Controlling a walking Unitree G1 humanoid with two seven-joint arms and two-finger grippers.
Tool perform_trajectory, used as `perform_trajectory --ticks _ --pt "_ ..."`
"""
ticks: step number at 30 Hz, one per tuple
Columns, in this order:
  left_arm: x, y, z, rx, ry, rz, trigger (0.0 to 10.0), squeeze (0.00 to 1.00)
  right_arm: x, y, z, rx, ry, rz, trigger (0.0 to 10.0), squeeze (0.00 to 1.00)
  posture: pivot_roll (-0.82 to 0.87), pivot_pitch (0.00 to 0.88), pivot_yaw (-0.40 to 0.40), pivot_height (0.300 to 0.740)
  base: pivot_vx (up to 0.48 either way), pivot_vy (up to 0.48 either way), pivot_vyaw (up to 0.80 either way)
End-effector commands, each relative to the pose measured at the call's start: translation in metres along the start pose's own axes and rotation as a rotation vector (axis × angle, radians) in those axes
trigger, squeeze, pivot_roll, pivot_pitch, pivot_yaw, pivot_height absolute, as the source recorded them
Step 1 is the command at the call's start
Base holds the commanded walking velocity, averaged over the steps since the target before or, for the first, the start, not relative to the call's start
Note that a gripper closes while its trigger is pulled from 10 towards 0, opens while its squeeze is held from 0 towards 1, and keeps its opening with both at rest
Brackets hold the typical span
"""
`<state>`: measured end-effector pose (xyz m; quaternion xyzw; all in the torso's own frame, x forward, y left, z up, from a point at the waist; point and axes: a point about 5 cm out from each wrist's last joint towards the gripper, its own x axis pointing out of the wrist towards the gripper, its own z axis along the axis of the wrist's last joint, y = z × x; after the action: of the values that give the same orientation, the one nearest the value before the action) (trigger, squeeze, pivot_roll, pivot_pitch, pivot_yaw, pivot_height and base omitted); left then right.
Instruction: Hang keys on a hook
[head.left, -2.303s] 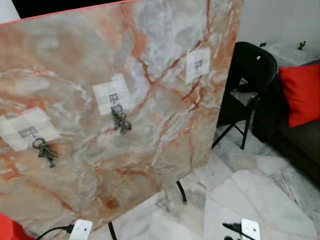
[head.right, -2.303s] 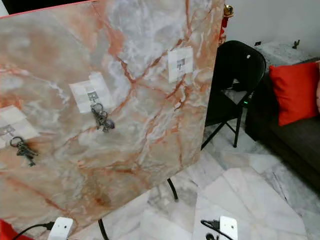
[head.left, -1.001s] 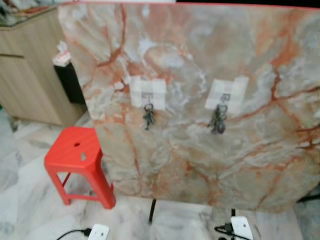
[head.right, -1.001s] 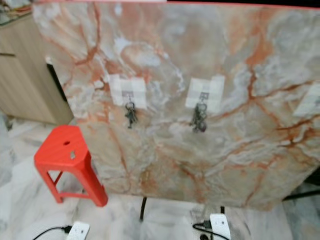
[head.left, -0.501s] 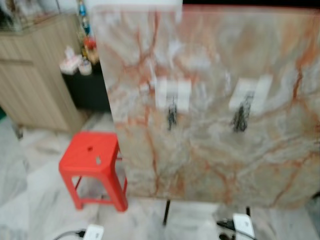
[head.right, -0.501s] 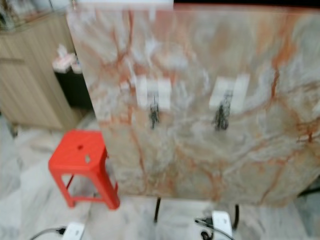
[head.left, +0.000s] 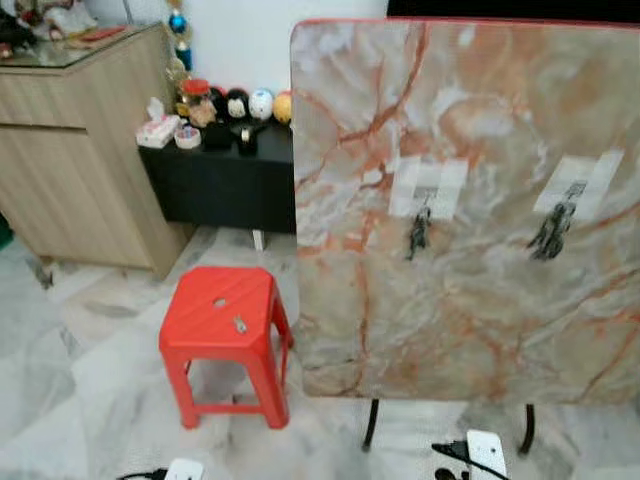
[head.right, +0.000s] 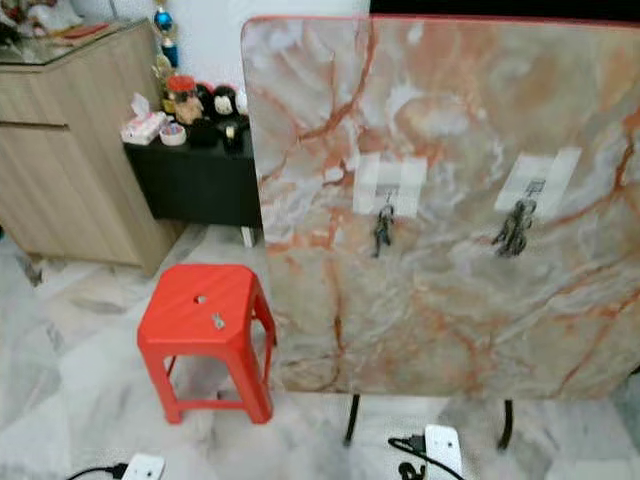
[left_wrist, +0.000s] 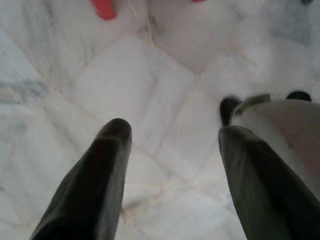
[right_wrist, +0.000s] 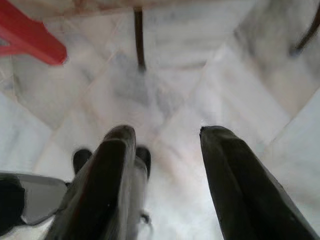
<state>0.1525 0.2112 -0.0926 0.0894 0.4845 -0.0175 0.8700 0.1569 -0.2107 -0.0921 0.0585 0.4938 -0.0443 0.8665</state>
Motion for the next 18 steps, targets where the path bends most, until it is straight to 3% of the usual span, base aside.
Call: perform_trajectory --ticks 1,18 --pt "-0.0015 0.0079 -0.0041 0.002 0.015 0.019 10.0 0.0 0.0013 0.0044 0.005 0.015 -0.018 0.009 10.0 0.0 0.04 0.0 -0.025 0.713 0.0 0.48 0.0" --pt "-0.0022 0.0098 -0.0062 -0.025 0.016 0.035 10.0 0.0 0.0011 0.0037 0.0049 0.02 -0.02 0.011 10.0 0.0 0.04 0.0 -0.033 0.713 0.0 0.48 0.0"
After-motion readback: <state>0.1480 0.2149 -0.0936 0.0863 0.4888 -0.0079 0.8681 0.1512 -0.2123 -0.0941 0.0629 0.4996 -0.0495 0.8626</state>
